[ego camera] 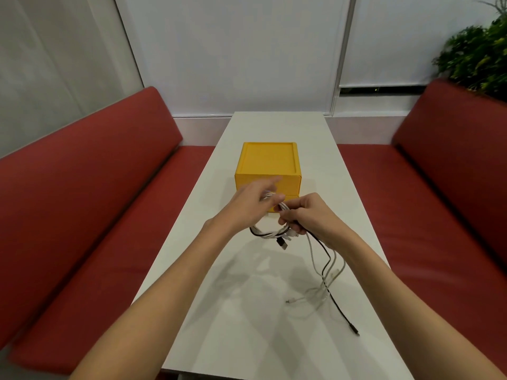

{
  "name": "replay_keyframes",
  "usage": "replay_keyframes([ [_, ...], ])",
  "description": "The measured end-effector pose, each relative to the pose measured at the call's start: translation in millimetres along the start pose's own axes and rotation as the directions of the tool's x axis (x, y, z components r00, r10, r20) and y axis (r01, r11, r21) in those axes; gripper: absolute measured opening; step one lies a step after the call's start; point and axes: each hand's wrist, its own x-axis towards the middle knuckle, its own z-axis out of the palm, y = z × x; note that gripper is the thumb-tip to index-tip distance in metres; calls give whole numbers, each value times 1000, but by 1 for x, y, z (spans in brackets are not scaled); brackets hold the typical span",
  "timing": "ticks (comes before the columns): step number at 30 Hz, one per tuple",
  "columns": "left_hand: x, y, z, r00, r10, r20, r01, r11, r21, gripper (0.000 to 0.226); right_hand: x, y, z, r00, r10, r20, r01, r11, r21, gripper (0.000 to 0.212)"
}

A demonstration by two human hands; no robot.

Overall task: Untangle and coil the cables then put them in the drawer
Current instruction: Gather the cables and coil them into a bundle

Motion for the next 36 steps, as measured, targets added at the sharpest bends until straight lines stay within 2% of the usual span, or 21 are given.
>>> replay_keyframes([
  [3, 1, -3, 0, 999, 29, 36, -28, 998, -54, 26, -4, -6, -8, 998, 6, 67, -7, 1000, 3, 9],
  [5, 0, -8, -4, 998, 24, 57, -13, 981, -192, 21, -7, -12, -21, 993, 13, 121, -13, 1000, -2, 12],
  [7, -2, -11, -10, 996, 20, 89, 9, 952, -305, 19, -7, -19, -36, 977, -2, 212, 8, 1000, -26, 22],
  [10, -6, -8, -17, 988, 37, 150, 27, 914, -404, 18, -5, -26, -51, 941, -61, 332, 102, 989, -109, 27],
  [14, -7, -9, -19, 978, 57, 201, 62, 841, -538, 18, -2, -27, -61, 907, -81, 414, 121, 990, -71, 30],
  [17, -6, -13, -20, 981, 56, 188, 73, 783, -618, 20, -1, -20, -60, 896, -80, 436, 126, 989, -78, 29],
  [21, -4, -15, -16, 989, 56, 136, 51, 735, -676, 23, 2, -11, -58, 905, -112, 409, 106, 994, 37, 23],
  [24, -4, -14, -12, 996, 49, 78, 23, 684, -729, 22, 5, -2, -55, 897, -145, 417, 41, 968, 248, 12],
  [29, -2, -7, -2, 1000, -2, 19, 17, 518, -855, 22, 8, 21, -40, 876, -244, 415, -46, 816, 576, 28],
  [33, 0, -2, 8, 994, -105, -6, 33, 368, -929, 21, 8, 30, -13, 932, -243, 268, -62, 622, 781, 47],
  [35, 2, -1, 15, 987, -160, -23, 26, 300, -953, 20, 7, 29, 1, 948, -252, 194, -50, 485, 873, 41],
  [36, 2, -1, 18, 981, -188, -36, 15, 264, -964, 19, 8, 30, 7, 958, -242, 154, -43, 410, 911, 26],
])
